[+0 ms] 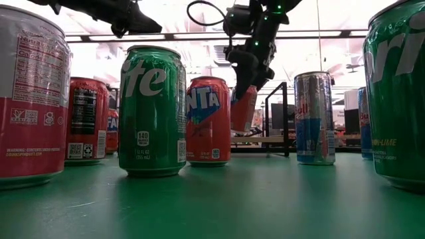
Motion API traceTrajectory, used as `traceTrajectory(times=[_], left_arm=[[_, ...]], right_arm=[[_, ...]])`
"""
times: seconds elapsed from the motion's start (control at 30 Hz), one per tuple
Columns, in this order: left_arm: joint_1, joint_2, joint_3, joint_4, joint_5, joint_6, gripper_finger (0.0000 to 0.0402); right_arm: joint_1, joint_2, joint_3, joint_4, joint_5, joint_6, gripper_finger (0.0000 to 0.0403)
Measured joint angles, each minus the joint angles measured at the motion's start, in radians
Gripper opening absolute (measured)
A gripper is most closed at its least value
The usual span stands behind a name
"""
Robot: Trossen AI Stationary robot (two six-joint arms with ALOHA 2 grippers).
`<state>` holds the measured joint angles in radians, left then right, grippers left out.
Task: Pick and place cans onto a shelf
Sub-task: Put the top right orange soda can on the shelf
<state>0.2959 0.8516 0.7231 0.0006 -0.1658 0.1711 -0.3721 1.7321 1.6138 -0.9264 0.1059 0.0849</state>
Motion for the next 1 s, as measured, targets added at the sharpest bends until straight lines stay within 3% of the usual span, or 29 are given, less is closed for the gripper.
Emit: traceTrajectory(times=[0.67,1.0], left_arm=[[0.0,0.0,0.0,0.0,0.0,0.003,0.0036],[0.0,0.0,0.0,0.0,0.0,0.003,0.0036]], right_arm=[[0.001,0.021,0.001,-0.002,-0.002,-0.019,0.0304],[0.001,0.023,0.001,0.045,0.0,-0.018,0.0349]])
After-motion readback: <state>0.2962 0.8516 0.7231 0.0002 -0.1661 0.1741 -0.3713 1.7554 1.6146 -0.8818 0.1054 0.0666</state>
